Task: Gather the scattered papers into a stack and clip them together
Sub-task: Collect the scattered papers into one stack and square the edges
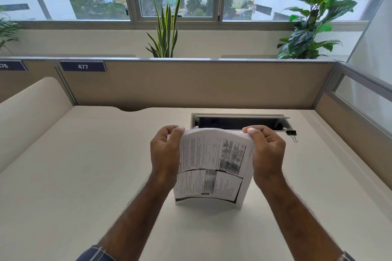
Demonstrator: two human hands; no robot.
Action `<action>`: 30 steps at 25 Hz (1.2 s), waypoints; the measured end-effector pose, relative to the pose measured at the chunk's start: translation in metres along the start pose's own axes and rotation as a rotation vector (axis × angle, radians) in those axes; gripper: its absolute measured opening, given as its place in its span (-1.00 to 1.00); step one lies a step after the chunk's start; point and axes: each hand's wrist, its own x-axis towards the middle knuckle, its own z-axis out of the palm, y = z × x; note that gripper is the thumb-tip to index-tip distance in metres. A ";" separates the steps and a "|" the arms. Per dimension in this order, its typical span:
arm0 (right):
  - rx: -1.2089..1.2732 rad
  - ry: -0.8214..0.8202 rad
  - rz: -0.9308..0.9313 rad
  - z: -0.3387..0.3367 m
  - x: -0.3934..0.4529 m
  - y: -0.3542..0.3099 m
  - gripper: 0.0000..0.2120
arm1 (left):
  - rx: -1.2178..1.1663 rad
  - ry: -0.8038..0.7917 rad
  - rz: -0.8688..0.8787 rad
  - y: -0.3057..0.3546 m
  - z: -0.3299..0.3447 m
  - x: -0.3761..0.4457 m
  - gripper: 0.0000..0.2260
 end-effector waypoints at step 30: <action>-0.222 -0.212 0.196 -0.022 -0.023 0.099 -0.84 | 0.003 -0.200 -0.155 -0.082 -0.011 -0.006 -0.80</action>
